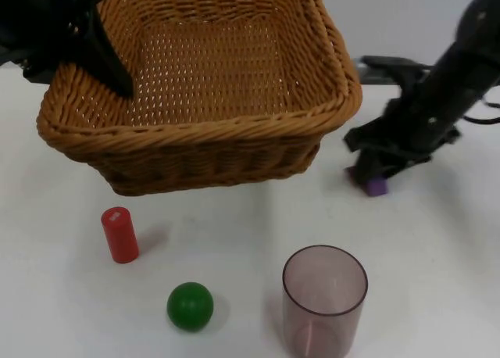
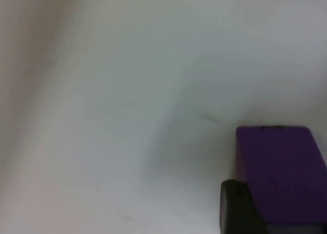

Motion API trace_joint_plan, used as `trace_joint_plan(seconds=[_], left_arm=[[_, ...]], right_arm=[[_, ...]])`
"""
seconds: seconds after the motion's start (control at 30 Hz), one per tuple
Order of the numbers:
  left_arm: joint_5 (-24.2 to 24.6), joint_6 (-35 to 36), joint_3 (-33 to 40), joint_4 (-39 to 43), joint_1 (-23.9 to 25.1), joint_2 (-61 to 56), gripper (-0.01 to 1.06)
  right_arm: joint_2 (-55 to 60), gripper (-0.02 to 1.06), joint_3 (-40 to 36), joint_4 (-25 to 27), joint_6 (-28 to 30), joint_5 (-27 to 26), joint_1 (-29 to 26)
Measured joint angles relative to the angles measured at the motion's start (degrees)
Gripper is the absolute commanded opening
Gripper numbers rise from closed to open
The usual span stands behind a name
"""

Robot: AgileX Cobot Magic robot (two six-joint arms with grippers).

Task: Pick up the basket with the left hand and place the triangular block into the basket with the right hand.

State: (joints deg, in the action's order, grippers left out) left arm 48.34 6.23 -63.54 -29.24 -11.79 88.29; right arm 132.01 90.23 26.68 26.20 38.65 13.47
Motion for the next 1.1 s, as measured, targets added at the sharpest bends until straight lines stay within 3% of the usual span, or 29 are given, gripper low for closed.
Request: trace_joint_plan(seconds=[0.07,0.17,0.2,0.3,0.63,0.87,1.1], left_arm=[[0.00,0.00,0.00,0.00,0.00,0.00,0.00],[0.10,-0.70,0.00,0.00,0.00,0.00,0.00],[0.10,-0.70,0.00,0.00,0.00,0.00,0.00],[-0.01,-1.58,0.00,0.00,0.00,0.00,0.00],[-1.38,-3.92,0.00,-0.26,0.00,0.00,0.00],[-2.81,-4.13,0.00,-0.85,-2.56,0.00,0.00],[-3.21,-4.13,0.00,-2.06,-6.60,0.82,0.00]], right_arm=[[-0.66,0.00,0.00,-1.58,-2.22,1.10,-0.65],[-4.30,0.00,-0.89,-13.53,-10.93,2.19,-1.02],[-4.30,0.00,-0.89,-13.53,-10.93,2.19,-1.02],[-11.32,0.00,-2.34,-21.01,-17.33,1.69,-1.02],[-35.00,0.00,-2.49,-24.48,-22.82,0.58,1.23],[-46.50,0.00,-2.49,-32.35,-29.55,0.80,10.73],[-48.00,0.00,-2.53,-33.65,-32.88,1.04,21.11]])
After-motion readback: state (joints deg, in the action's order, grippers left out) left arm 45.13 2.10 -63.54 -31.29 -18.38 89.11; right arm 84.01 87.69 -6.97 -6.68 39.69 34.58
